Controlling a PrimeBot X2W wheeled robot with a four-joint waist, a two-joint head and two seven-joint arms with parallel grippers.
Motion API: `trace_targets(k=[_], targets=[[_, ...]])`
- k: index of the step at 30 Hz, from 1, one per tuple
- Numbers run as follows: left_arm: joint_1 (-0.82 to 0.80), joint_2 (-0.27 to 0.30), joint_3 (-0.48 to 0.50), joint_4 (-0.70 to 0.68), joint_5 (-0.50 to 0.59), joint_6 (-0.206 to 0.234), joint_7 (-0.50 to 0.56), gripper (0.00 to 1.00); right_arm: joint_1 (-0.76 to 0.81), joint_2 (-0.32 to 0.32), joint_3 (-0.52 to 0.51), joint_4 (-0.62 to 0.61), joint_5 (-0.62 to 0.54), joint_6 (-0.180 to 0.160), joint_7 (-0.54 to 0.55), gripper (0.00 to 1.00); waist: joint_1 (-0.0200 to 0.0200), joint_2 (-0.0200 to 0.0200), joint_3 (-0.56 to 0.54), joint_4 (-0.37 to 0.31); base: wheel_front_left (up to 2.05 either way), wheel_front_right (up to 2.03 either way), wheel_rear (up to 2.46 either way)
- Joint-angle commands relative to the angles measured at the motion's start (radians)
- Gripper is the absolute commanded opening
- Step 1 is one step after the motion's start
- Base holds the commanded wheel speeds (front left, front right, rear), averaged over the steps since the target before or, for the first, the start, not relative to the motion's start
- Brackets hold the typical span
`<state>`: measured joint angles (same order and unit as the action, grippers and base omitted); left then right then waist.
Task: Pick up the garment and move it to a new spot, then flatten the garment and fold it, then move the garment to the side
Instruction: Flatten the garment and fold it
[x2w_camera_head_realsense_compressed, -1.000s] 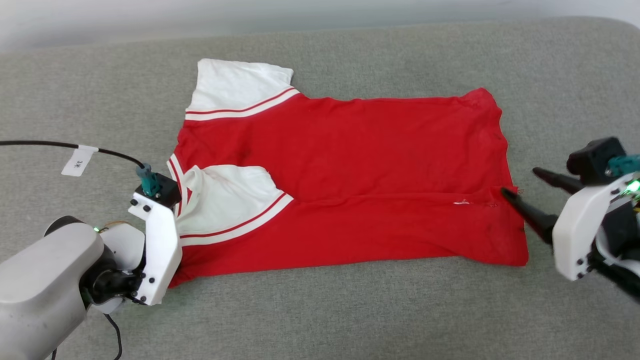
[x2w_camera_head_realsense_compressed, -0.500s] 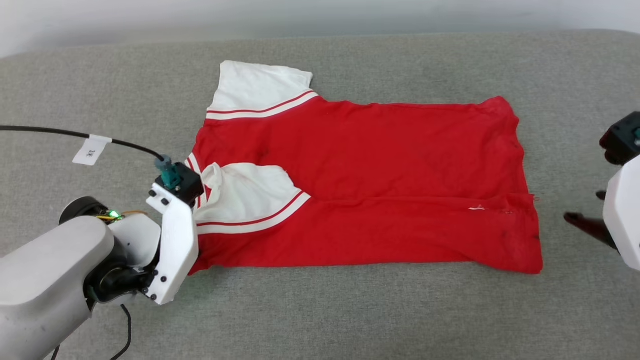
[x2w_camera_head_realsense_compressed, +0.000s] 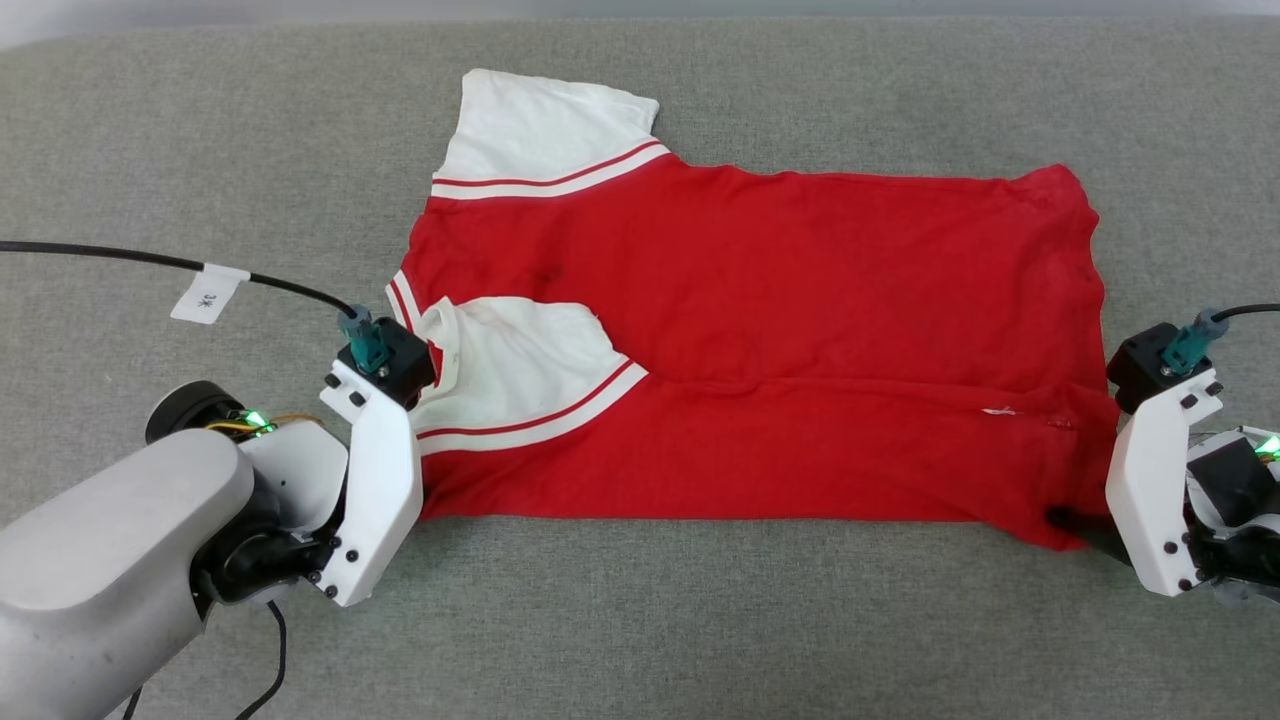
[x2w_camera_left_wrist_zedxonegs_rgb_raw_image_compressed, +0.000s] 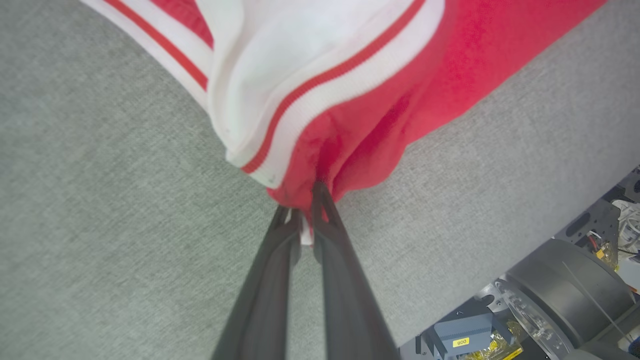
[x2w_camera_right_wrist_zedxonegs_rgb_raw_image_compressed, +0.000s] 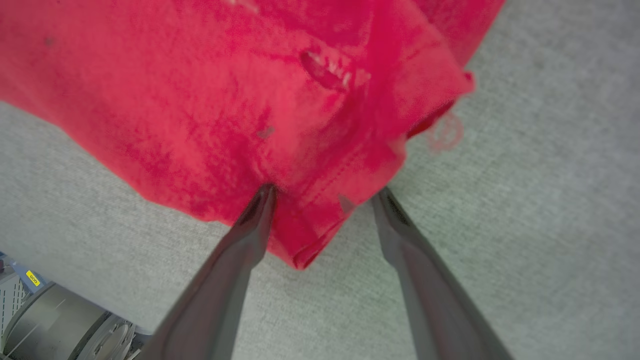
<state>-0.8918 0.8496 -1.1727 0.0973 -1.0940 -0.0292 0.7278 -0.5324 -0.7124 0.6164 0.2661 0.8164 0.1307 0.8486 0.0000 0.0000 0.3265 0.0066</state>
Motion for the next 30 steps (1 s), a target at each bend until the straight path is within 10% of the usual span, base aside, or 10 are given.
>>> trace_targets(k=[1,2,3,4,23,30], targets=[[-0.006,0.001,-0.001,0.002,0.002,0.002,-0.002,0.00,0.040,0.049,0.037,0.026,0.001,0.000,-0.004,1.00,0.0000,0.0000,0.002,0.000,0.00,0.00,0.00],[-0.003,0.003,-0.002,0.004,0.002,0.001,-0.004,0.00,0.041,0.062,0.045,0.038,0.005,0.000,-0.014,1.00,0.0000,0.0000,0.002,-0.001,0.00,0.00,0.00],[0.002,0.006,-0.002,0.006,0.001,0.001,-0.006,0.00,0.039,0.070,0.051,0.047,0.009,0.000,-0.026,0.34,0.0000,0.0000,0.002,-0.002,0.00,0.00,0.00],[0.007,0.008,-0.002,0.009,-0.003,0.002,-0.009,0.00,0.031,0.071,0.056,0.051,0.011,0.000,-0.038,0.00,0.0000,0.0000,0.000,-0.004,0.00,0.00,0.00],[0.178,0.109,-0.021,-0.077,-0.089,0.024,-0.059,0.00,0.119,-0.200,0.050,-0.164,0.115,-0.001,-0.177,0.00,0.0000,0.0000,-0.128,-0.027,0.00,0.00,0.00],[0.247,0.111,-0.037,-0.089,-0.097,0.053,-0.091,0.00,0.252,-0.193,0.025,-0.148,0.127,-0.001,-0.183,0.00,0.0000,0.0000,-0.126,-0.027,0.00,0.00,0.00]])
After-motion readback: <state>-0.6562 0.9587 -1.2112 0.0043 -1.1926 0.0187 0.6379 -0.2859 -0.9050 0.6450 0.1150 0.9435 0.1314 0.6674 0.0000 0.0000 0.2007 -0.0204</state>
